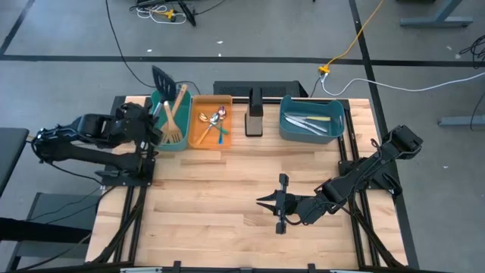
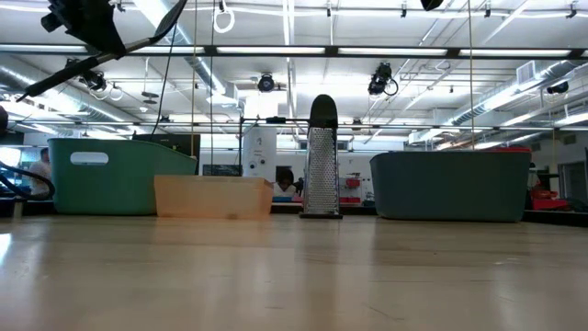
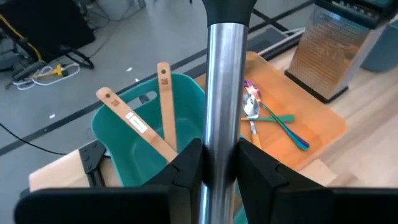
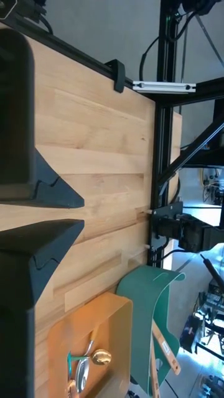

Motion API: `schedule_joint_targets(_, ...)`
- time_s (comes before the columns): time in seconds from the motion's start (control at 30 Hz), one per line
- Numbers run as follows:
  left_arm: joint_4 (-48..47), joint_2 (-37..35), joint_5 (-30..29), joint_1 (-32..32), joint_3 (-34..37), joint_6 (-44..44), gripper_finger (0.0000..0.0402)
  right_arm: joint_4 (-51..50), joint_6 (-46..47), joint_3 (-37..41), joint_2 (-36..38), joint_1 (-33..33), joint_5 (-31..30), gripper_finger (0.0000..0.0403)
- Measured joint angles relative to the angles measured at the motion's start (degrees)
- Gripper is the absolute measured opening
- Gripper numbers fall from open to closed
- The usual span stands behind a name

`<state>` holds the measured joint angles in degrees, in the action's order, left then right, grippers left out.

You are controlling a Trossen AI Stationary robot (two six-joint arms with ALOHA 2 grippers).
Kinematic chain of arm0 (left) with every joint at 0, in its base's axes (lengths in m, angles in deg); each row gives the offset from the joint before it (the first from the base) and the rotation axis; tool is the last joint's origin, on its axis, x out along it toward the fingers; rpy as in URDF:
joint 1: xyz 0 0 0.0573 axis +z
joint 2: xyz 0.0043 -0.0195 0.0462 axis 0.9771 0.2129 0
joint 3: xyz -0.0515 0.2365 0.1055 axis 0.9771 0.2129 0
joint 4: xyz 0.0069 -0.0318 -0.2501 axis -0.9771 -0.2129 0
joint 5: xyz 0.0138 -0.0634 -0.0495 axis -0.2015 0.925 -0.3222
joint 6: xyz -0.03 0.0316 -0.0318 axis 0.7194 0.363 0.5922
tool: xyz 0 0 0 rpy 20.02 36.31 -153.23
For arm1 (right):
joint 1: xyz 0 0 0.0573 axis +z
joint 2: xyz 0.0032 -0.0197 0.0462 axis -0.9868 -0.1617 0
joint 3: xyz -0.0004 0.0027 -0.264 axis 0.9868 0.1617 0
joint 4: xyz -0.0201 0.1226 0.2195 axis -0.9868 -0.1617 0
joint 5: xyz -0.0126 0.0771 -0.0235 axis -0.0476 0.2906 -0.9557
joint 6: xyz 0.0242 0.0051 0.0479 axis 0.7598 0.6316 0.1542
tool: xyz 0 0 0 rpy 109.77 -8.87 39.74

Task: Pick & Place Kitchen Items
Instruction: Put the black spatula into the green bin

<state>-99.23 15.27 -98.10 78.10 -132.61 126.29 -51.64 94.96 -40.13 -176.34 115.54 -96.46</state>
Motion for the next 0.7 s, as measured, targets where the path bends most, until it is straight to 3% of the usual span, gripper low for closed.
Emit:
schedule_joint_targets(0.4, -0.09, -0.27, -2.25, 7.21, 0.00, -0.03, 0.0081, 0.02, 0.00, 0.00, 0.00, 0.00, 0.08, 0.0049)
schedule_joint_targets(0.7, 10.57, -0.24, -2.09, 13.22, 4.90, -3.35, 0.0081, 0.05, 0.02, 0.00, 0.00, 0.00, 0.13, 0.0049)
